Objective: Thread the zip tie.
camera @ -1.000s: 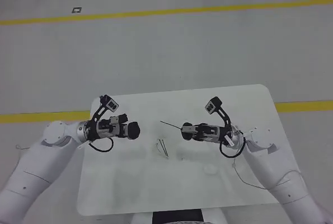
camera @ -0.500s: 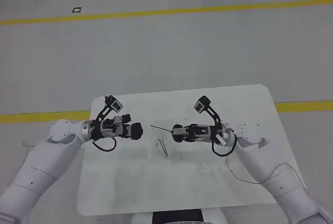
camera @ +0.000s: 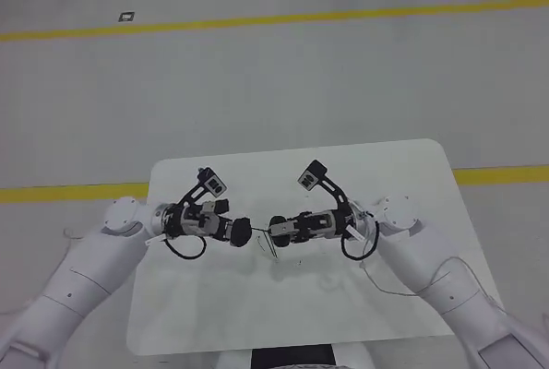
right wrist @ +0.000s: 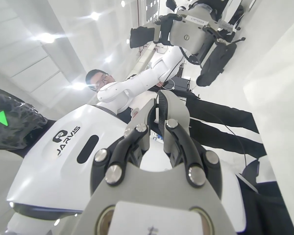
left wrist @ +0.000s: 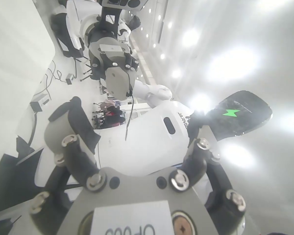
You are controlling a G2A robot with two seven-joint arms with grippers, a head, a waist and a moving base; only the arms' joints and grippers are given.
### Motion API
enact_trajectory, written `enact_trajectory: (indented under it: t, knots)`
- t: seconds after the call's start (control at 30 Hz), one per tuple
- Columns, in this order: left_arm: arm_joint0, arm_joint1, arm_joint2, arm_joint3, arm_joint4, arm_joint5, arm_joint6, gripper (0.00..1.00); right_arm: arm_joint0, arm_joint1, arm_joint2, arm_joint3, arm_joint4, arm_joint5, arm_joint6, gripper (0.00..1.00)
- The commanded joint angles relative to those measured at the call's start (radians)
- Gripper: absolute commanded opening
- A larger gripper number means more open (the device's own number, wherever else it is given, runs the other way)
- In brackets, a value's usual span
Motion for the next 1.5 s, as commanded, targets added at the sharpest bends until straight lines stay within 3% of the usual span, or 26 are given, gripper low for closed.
enact_trajectory:
  t: [0.0, 0.2, 0.33, 0.47, 0.77, 0.87, 1.03, 1.1, 1.17, 1.33, 1.47]
  knots:
    - [-0.012, -0.004, 0.026, -0.006, -0.009, -0.004, 0.0, 1.0, 0.014, -0.006, -0.014, 0.017, 0.011, -0.005, 0.001, 0.0]
    - [-0.014, -0.004, 0.03, -0.006, -0.007, -0.004, 0.0, 1.0, 0.028, -0.011, -0.022, 0.034, 0.011, -0.018, -0.004, 0.0]
    - [-0.006, -0.006, 0.022, -0.027, 0.011, -0.005, 0.036, 1.0, 0.018, -0.011, -0.024, 0.019, -0.009, -0.008, -0.033, 0.0]
    - [-0.005, -0.008, 0.011, -0.029, 0.027, 0.022, 0.022, 1.0, 0.025, -0.014, -0.031, 0.008, -0.015, 0.002, -0.026, 0.0]
    - [-0.006, -0.013, 0.008, -0.027, 0.034, 0.025, 0.008, 1.0, 0.038, -0.019, -0.041, 0.017, -0.023, -0.004, -0.026, 0.0]
    - [0.004, -0.014, 0.004, -0.046, 0.05, 0.03, 0.043, 1.0, 0.028, -0.017, -0.04, 0.001, -0.053, 0.011, -0.06, 0.0]
    - [0.011, -0.011, -0.015, -0.055, 0.092, 0.047, 0.036, 1.0, 0.023, -0.012, -0.026, -0.009, -0.09, 0.039, -0.074, 0.0]
    - [0.015, -0.01, -0.022, -0.056, 0.1, 0.051, 0.035, 0.87, 0.022, -0.01, -0.022, -0.011, -0.1, 0.046, -0.075, 0.0]
    - [0.018, -0.009, -0.03, -0.053, 0.117, 0.056, 0.037, 0.59, 0.021, -0.008, -0.016, -0.012, -0.107, 0.052, -0.075, 0.0]
    - [0.026, -0.006, -0.046, -0.052, 0.145, 0.068, 0.041, 0.37, 0.021, -0.004, -0.009, -0.019, -0.133, 0.071, -0.066, 0.0]
    - [0.033, -0.006, -0.057, -0.058, 0.16, 0.077, 0.044, 0.29, 0.019, -0.002, -0.007, -0.025, -0.148, 0.082, -0.063, 0.0]
